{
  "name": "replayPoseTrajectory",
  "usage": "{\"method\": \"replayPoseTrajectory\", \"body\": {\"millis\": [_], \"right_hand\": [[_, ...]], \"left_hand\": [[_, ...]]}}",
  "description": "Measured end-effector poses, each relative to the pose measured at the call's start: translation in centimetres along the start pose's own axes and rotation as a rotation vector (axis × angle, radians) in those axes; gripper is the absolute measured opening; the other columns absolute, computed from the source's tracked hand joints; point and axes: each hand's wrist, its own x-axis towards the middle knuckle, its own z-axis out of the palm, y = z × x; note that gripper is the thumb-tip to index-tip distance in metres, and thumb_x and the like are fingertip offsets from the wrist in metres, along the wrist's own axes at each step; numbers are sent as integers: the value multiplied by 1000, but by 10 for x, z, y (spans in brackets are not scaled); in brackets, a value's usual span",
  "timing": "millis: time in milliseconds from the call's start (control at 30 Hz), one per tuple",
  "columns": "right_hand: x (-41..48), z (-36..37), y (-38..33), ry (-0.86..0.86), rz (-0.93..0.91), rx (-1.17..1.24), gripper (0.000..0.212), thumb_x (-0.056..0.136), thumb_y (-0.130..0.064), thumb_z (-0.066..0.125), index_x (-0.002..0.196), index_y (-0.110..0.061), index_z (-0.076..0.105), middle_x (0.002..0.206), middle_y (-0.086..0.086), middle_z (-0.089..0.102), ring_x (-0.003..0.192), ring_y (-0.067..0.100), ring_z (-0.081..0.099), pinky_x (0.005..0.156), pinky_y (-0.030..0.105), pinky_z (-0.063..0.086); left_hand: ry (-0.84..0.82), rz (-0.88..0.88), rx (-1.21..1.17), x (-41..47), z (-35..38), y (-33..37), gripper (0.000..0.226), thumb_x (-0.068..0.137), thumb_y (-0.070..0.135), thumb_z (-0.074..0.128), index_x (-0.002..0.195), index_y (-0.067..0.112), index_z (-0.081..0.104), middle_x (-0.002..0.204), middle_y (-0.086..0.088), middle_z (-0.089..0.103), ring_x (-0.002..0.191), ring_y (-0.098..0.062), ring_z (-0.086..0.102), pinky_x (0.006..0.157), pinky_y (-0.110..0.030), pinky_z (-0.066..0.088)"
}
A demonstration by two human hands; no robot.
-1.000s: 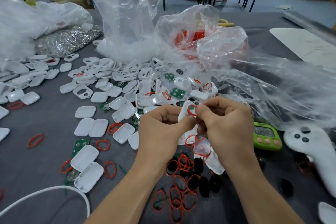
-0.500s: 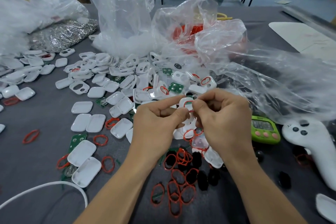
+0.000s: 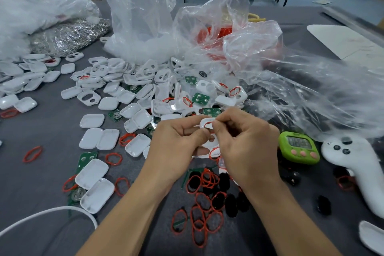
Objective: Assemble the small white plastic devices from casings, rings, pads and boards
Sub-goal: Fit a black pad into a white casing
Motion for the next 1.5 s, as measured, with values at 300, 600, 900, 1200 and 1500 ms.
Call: {"method": "replayPoseTrajectory", "body": {"millis": [300,600,900,1200,1500], "right_hand": [[12,-8,-2,-195,382,539,20,79,-1,83,75,-18,74,58,6,63,54,18,54,52,29,45],[18,-14,0,-390,556,757,20,86,2,77,79,-17,81,81,15,78,67,26,75,62,36,62],[17,-4,3,-206,604,700,24,93,-4,70,84,-23,83,86,3,80,80,20,78,72,32,62],[8,5,-5,-272,355,593,24,89,-17,68,98,-37,78,94,-9,80,92,9,76,82,31,60],[22,-4,-2,-401,651,860,25,97,-14,67,78,-16,83,78,9,78,61,18,72,53,25,57]], "left_hand": [[-66,27,-70,-3,-3,2,42,85,-10,71,100,28,83,88,-8,80,76,-12,75,63,-24,59],[-166,-90,-150,1,-12,-2,33,76,7,77,108,13,81,95,-18,79,85,-25,77,65,-28,62],[164,-3,-183,8,9,5,31,85,-10,71,93,18,83,86,-12,80,74,-22,77,61,-27,61],[168,214,537,-7,8,3,57,77,38,61,132,55,61,112,34,70,103,18,63,87,-12,53],[136,95,229,3,2,8,22,90,23,75,101,41,80,85,13,79,84,0,74,76,-28,62]]}}
